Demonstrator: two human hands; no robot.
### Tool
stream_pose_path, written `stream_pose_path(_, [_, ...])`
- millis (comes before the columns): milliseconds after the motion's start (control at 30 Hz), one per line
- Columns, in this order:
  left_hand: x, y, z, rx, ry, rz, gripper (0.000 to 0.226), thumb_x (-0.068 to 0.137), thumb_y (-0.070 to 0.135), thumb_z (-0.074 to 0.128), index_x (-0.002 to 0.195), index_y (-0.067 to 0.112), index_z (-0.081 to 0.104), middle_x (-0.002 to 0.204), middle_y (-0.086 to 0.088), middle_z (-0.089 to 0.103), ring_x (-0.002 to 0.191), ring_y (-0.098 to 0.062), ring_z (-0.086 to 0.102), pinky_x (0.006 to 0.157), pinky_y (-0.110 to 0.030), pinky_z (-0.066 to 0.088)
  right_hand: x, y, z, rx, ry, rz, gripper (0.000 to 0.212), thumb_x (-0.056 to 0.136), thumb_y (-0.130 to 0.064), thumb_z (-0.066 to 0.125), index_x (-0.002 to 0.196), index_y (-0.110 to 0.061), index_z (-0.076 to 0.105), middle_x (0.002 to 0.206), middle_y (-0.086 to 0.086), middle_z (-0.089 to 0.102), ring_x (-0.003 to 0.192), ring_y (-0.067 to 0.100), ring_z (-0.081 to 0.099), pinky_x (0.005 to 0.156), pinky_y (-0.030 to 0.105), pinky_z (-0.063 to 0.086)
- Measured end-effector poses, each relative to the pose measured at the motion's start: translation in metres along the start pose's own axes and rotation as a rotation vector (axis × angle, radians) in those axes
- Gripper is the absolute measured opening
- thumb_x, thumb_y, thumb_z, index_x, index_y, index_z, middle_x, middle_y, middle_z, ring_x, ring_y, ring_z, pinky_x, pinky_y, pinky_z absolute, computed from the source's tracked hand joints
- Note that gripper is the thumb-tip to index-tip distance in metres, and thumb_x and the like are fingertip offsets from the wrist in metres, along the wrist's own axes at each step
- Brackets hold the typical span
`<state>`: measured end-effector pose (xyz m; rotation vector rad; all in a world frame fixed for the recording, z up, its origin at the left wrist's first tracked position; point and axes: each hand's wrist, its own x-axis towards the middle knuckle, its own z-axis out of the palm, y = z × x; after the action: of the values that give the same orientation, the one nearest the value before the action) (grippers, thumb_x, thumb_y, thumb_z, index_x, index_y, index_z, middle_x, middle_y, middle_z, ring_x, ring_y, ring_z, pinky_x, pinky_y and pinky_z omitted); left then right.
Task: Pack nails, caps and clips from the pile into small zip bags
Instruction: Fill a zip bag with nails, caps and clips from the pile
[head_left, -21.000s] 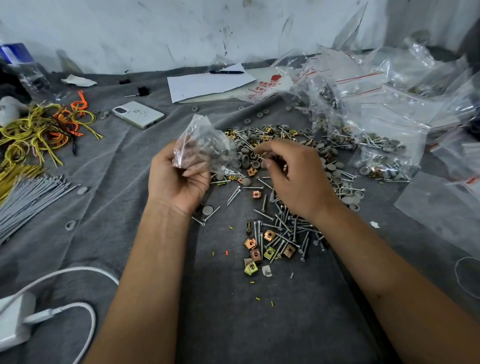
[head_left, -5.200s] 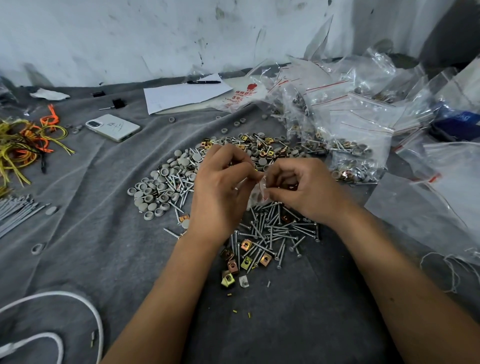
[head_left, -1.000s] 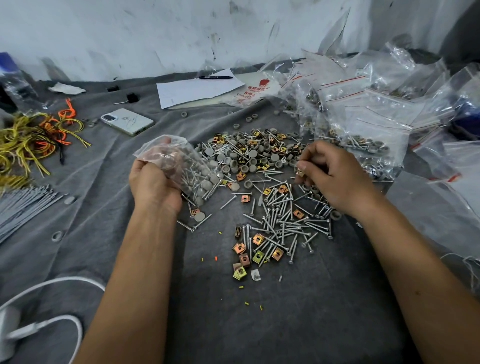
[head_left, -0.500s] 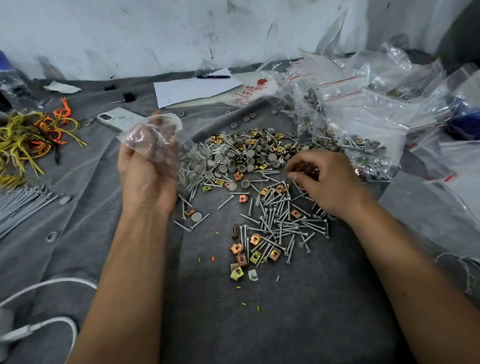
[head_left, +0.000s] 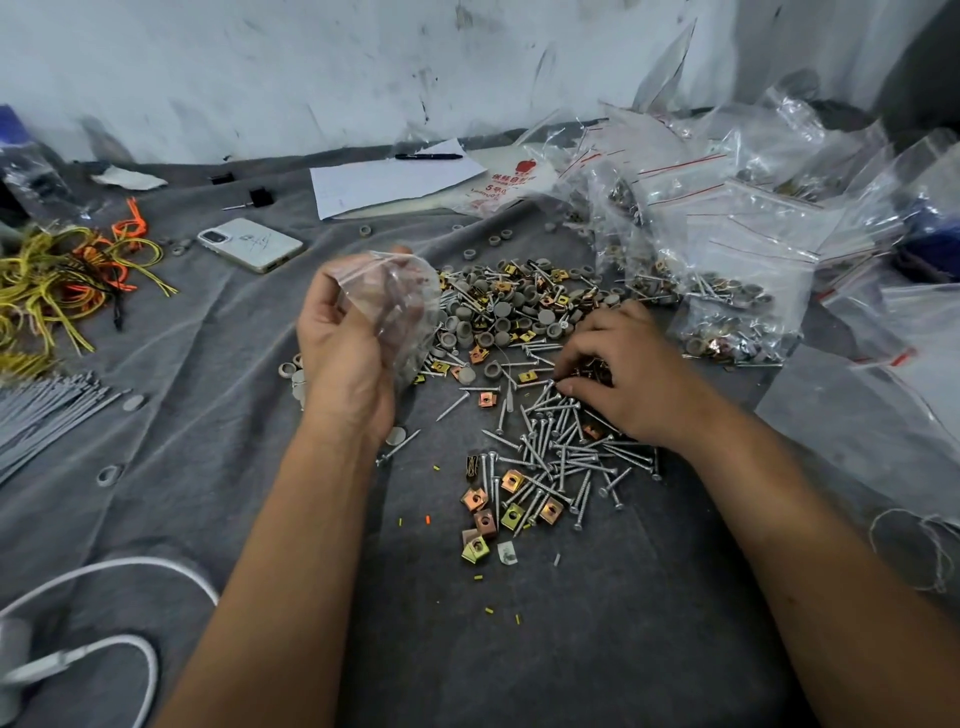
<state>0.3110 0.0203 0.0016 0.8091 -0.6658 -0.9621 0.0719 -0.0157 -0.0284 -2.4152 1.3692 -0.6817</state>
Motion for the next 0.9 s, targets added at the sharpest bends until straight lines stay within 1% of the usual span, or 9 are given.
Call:
stream_pose_path(167, [0.002,-0.002,-0.001,0.002,0.044,-0.023,0.012,0.099,0.006,0.060,0.100,0.016,0.067,0.095,0.000,0.079,0.081,-0.011,0.076,0.063,-0.022,0.058,0.001,-0.001,0.005,-0.032,0.012,-0.033,0.011,0.091,-0.036,0.072,0.095,-0.028,0.066,0.101,-0.013,0.055,0.107,0.010,0.033,0.088,0.030,0.027])
stream_pose_path(300, [0.005,-0.002,-0.004,-0.006,0.105,-0.013,0.015,0.102,0.001,0.057,0.101,0.013,0.065,0.092,-0.003,0.077,0.080,-0.016,0.075,0.065,-0.031,0.060,0.002,0.000,0.006,-0.046,0.031,-0.037,0.012,0.091,-0.037,0.071,0.096,-0.026,0.069,0.100,-0.011,0.057,0.105,0.011,0.037,0.086,0.029,0.026])
stream_pose_path(433, [0.010,0.002,-0.007,-0.095,0.124,-0.029,0.021,0.103,0.001,0.058,0.124,0.006,0.059,0.107,-0.013,0.071,0.085,-0.020,0.070,0.068,-0.032,0.058,0.017,-0.001,0.006,-0.064,0.089,-0.029,0.012,0.093,-0.029,0.072,0.101,-0.021,0.075,0.101,-0.002,0.062,0.104,0.019,0.046,0.086,0.034,0.035])
stream_pose_path(567, [0.012,0.004,-0.009,-0.173,0.115,-0.021,0.018,0.103,-0.004,0.054,0.117,0.006,0.059,0.094,-0.007,0.073,0.076,-0.015,0.071,0.062,-0.027,0.058,0.042,-0.011,0.005,-0.190,0.091,-0.068,0.018,0.095,-0.019,0.069,0.111,-0.024,0.077,0.105,0.003,0.063,0.111,0.024,0.049,0.090,0.035,0.042])
stream_pose_path(667, [0.013,0.004,-0.012,-0.160,0.109,-0.004,0.028,0.102,-0.011,0.047,0.125,0.001,0.057,0.100,-0.009,0.071,0.080,-0.016,0.069,0.064,-0.027,0.057,0.059,-0.018,0.003,-0.264,0.000,-0.077,0.022,0.093,-0.018,0.072,0.112,-0.029,0.077,0.108,0.004,0.060,0.112,0.024,0.050,0.091,0.040,0.048])
stream_pose_path(700, [0.013,0.006,-0.013,-0.160,0.111,0.006,0.026,0.102,-0.011,0.048,0.123,0.001,0.058,0.102,-0.009,0.070,0.081,-0.016,0.069,0.064,-0.027,0.057,0.063,-0.021,0.002,-0.271,-0.033,-0.070,0.021,0.093,-0.018,0.073,0.110,-0.029,0.077,0.108,0.003,0.059,0.112,0.024,0.052,0.093,0.042,0.051])
stream_pose_path(767, [0.015,0.011,-0.015,-0.199,0.120,0.033,0.014,0.103,-0.003,0.055,0.108,0.008,0.061,0.104,-0.009,0.069,0.081,-0.015,0.068,0.063,-0.026,0.058,0.070,-0.023,-0.004,-0.272,-0.087,-0.044,0.014,0.090,-0.020,0.076,0.102,-0.028,0.078,0.106,-0.003,0.057,0.113,0.022,0.054,0.097,0.044,0.051])
stream_pose_path(833, [0.018,0.018,-0.021,-0.260,0.118,0.073,0.013,0.104,0.003,0.056,0.100,0.014,0.059,0.105,-0.008,0.066,0.083,-0.014,0.065,0.065,-0.024,0.056,0.074,-0.024,-0.006,-0.301,-0.137,-0.017,0.009,0.088,-0.024,0.079,0.097,-0.024,0.078,0.105,-0.003,0.057,0.115,0.021,0.053,0.101,0.043,0.050])
stream_pose_path(900, [0.020,0.024,-0.027,-0.195,0.098,0.168,0.015,0.104,0.004,0.058,0.096,0.017,0.055,0.103,-0.004,0.064,0.085,-0.013,0.061,0.067,-0.024,0.052,0.074,-0.023,-0.007,-0.324,-0.161,-0.002,0.009,0.088,-0.025,0.079,0.096,-0.023,0.078,0.110,0.000,0.058,0.117,0.022,0.051,0.104,0.042,0.047])
